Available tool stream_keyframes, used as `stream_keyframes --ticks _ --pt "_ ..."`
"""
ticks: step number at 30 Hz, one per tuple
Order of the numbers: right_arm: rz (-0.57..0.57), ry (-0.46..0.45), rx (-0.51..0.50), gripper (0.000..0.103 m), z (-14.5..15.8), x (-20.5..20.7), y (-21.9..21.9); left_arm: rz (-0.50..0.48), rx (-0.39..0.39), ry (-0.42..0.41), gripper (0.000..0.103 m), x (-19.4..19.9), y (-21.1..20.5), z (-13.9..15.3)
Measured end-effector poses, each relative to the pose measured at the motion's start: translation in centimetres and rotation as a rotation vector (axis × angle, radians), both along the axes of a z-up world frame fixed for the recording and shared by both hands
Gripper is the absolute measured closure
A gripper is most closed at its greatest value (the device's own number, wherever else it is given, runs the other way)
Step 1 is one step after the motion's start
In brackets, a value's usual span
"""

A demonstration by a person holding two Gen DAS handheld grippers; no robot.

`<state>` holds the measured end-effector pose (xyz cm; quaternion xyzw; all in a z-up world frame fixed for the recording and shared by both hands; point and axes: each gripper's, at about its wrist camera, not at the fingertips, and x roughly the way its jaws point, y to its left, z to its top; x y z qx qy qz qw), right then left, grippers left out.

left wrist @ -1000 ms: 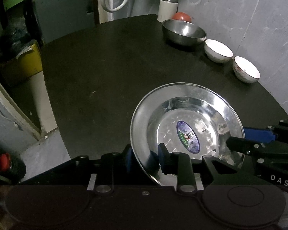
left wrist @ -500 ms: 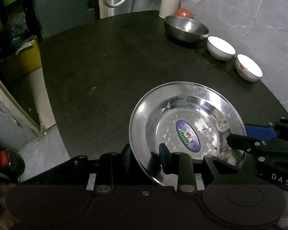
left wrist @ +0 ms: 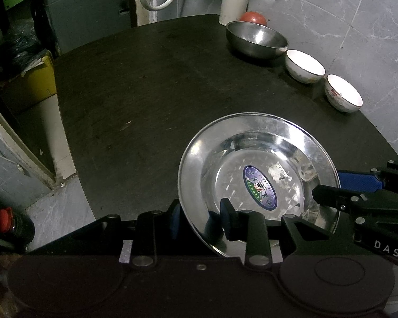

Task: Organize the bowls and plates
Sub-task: 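Carry the labeled plate with both grippers and lower it onto the plate stack, then open both grippers and release the labeled plate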

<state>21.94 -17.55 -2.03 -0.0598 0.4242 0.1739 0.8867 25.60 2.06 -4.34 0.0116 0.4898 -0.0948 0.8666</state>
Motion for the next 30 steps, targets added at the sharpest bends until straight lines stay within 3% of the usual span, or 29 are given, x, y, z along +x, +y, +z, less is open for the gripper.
stream_keyframes --ticks 30 --pt "0.014 -0.008 -0.026 0.064 0.03 -0.28 0.4 -0.01 0.0 -0.001 0.067 0.06 -0.16 -0.11"
